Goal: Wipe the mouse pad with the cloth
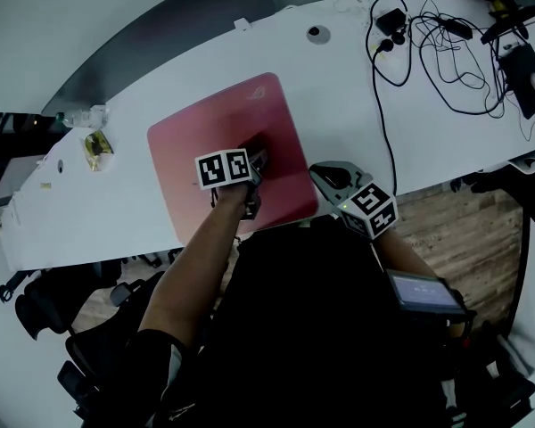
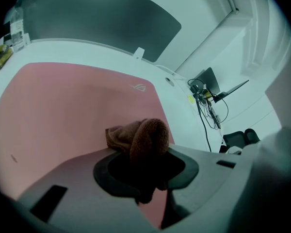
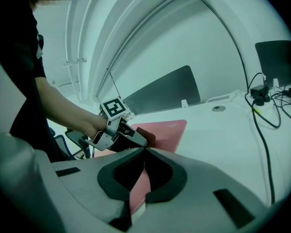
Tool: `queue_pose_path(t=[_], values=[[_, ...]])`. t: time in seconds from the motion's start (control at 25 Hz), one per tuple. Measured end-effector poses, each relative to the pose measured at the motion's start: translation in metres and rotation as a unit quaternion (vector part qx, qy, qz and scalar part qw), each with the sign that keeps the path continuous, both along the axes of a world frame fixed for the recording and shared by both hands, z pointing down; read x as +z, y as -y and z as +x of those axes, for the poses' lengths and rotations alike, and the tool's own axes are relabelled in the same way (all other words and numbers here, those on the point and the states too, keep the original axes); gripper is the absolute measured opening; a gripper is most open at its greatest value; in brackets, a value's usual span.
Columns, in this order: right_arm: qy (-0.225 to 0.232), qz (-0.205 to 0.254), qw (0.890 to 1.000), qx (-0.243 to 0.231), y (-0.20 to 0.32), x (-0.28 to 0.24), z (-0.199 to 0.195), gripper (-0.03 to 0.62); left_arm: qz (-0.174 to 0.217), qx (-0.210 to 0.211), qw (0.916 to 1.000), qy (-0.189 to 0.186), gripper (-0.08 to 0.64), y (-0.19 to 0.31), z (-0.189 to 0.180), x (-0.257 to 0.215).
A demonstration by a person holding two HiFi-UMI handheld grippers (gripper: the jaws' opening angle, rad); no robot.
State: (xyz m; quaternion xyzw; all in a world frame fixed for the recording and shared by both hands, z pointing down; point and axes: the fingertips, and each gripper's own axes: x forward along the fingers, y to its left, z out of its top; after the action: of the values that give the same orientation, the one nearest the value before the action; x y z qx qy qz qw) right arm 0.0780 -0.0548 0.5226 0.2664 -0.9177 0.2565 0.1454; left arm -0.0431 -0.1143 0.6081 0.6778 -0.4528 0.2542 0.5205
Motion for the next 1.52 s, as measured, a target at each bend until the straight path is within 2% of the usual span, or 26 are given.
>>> queue_pose_path(t=[0.48, 0.76, 0.92, 1.12, 1.4, 1.52], values=[[0.005, -0.004, 1.0, 0.013, 0.003, 0.005, 0.026, 0.026, -0.003, 0.034, 0.9993, -0.014, 0.118, 0.006, 0.055, -0.001], [0.008, -0.011, 1.0, 0.017, 0.002, 0.009, 0.036, 0.026, -0.012, 0.05, 0.9977, -0.043, 0.118, -0.001, 0.091, -0.002], [0.008, -0.012, 1.0, 0.016, 0.002, 0.011, 0.038, 0.026, -0.021, 0.048, 0.9951, -0.084, 0.12, -0.012, 0.106, -0.005], [0.007, -0.01, 1.0, 0.008, 0.004, 0.012, 0.033, 0.026, -0.031, 0.027, 0.9928, -0.112, 0.12, -0.029, 0.099, -0.002], [0.002, 0.0, 1.0, -0.013, 0.003, 0.006, 0.011, 0.026, -0.03, 0.013, 0.9934, -0.11, 0.12, -0.043, 0.066, 0.0], [-0.002, 0.0, 1.0, -0.021, -0.002, 0.006, 0.001, 0.026, -0.025, 0.022, 0.9948, -0.096, 0.12, -0.048, 0.054, 0.001]])
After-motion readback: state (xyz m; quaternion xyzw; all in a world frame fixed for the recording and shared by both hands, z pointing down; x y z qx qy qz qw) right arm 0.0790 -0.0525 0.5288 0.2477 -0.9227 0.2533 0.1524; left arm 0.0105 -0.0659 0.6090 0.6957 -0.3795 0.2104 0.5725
